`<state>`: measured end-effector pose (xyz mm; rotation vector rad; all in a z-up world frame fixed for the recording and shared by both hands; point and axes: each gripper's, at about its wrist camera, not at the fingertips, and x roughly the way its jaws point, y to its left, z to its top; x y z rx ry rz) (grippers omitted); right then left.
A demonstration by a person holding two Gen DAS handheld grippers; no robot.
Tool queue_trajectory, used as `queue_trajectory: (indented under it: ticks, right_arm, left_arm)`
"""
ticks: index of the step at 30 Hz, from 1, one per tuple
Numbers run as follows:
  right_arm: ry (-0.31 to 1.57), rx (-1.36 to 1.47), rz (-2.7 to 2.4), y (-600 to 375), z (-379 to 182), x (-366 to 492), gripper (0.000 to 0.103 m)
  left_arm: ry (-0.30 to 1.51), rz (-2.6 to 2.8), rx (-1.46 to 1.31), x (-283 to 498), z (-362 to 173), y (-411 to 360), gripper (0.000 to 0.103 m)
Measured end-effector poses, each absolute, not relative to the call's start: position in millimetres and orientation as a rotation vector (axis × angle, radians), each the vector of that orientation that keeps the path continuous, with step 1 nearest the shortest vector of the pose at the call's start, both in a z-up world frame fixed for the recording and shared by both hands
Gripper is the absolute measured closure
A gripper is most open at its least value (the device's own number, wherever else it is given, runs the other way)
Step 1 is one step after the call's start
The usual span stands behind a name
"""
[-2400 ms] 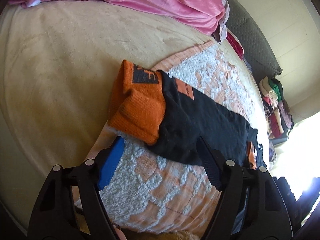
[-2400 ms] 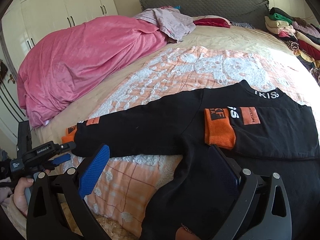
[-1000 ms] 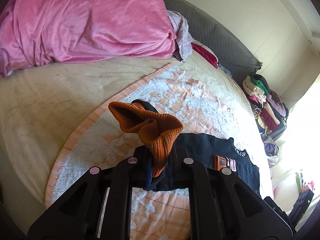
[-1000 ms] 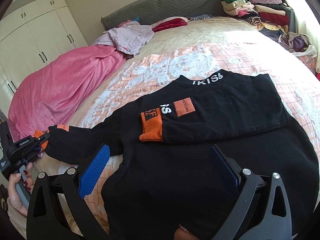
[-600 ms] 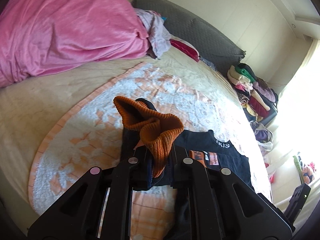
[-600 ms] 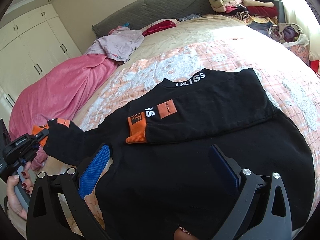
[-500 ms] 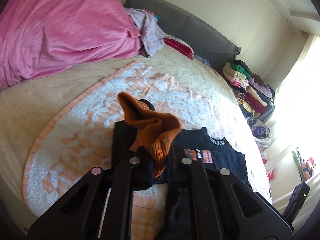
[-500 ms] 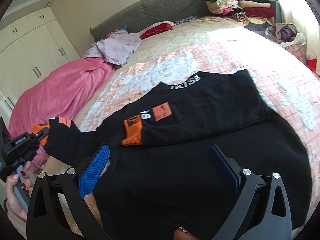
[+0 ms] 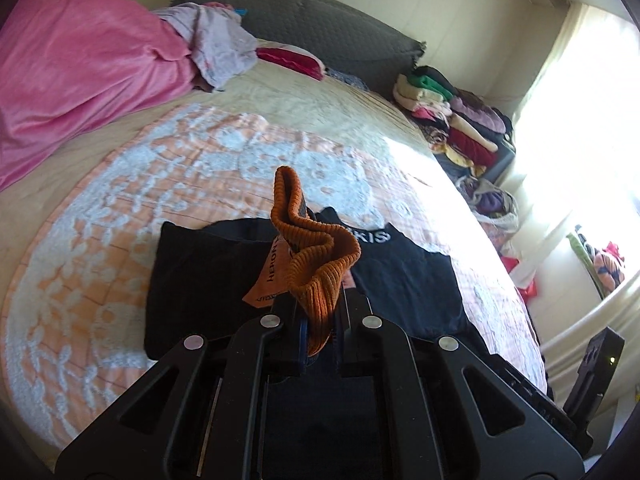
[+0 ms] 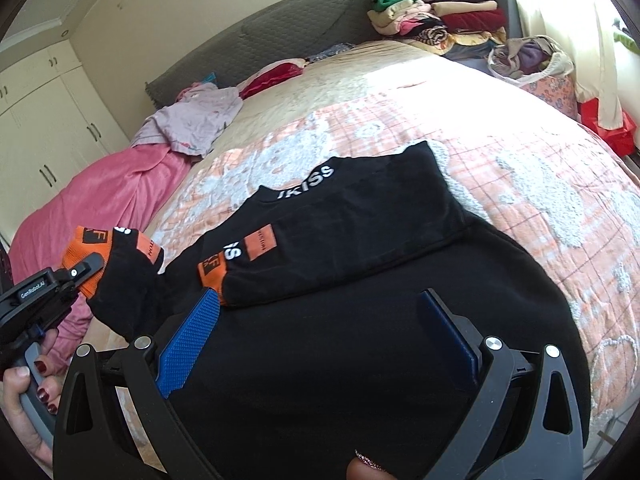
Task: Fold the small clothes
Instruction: 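Lift the sleeve with the left tool and carry it across the shirt front, then lay the orange cuff on the shirt front and open the left tool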
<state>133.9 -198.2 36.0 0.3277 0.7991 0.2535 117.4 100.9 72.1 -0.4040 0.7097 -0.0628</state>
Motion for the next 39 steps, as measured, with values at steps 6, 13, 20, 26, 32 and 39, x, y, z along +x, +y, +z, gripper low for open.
queue_trajectory:
  ticks: [6,13,20,26,32,39]
  right_arm:
    - [0.8,0.369,0.211,-223.9,29.8,137.1,0.005]
    - [0.797,0.4,0.174,-246.0,24.7,140.2,0.005]
    - [0.81,0.426,0.138,-262.0,16.9,146.1,0.005]
    - [0.84,0.432,0.16,-256.5,7.3,153.3,0.005]
    - [0.914,0.416,0.254,-226.0,-10.7,166.0,0.005]
    - [0.95,0.336,0.329,-182.4,-25.7,171.8,0.005]
  left_arm:
    - [0.739,-0.122,-0.351,131.4,66.4,67.5,0.1]
    - [0.806,-0.211,-0.29,147.3,48.1,30.8,0.1]
    - [0.878,-0.292,-0.295,158.6,24.2,12.2,0.094]
    - [0.877,-0.316,-0.312,156.3,24.4,18.0,0.066]
    - [0.884,-0.231,-0.277,157.1,28.1,39.1,0.066]
    - [0.885,-0.144,-0.279,151.1,23.6,69.3,0.054]
